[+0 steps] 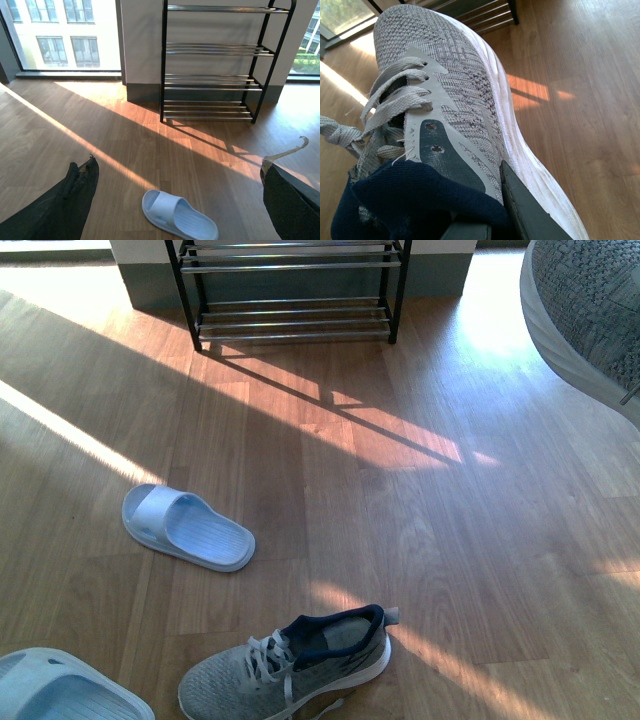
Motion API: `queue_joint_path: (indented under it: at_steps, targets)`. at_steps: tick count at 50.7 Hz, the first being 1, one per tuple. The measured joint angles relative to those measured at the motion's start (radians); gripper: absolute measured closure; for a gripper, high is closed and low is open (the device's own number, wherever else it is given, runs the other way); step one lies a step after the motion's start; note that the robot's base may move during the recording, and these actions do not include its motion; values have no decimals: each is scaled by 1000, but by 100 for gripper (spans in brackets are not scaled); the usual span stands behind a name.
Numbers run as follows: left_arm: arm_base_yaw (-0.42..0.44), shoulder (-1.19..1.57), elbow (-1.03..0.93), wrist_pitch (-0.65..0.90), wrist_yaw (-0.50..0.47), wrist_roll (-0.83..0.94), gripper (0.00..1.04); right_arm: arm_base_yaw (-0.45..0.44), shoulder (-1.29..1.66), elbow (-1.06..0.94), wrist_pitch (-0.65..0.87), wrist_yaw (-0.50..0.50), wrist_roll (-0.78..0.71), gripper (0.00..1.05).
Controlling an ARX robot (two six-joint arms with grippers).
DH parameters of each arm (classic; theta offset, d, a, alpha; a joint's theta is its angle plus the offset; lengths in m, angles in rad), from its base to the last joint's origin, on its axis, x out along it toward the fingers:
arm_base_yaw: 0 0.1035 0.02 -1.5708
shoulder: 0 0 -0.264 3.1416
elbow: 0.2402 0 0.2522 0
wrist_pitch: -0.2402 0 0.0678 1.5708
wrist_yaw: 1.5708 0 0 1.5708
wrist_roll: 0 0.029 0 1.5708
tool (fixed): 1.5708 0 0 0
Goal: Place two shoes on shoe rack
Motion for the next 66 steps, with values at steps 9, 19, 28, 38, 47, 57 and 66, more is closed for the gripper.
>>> queue_joint_path:
  at_steps: [9,19,28,38,47,57,66]
  targets:
    - [0,0,0,0,-3,0,9,1,0,0,0,-5,0,103]
    - [0,0,0,0,-3,0,9,0,0,0,-1,0,0,103]
    - [0,0,0,0,2,0,9,-8,0,0,-1,12,0,103]
    - [-137,236,117,-227,-396,-256,9,-6,0,0,-1,5,0,103]
    - [-240,948,248,99,-467,-812,9,-3,0,0,-1,-1,0,103]
    - [-321,1714,435,376,-283,-1224,9,-3,0,0,-1,2,-1,103]
    - [-373,2148,583,386,-200,-1402,9,-3,0,0,-1,2,-1,103]
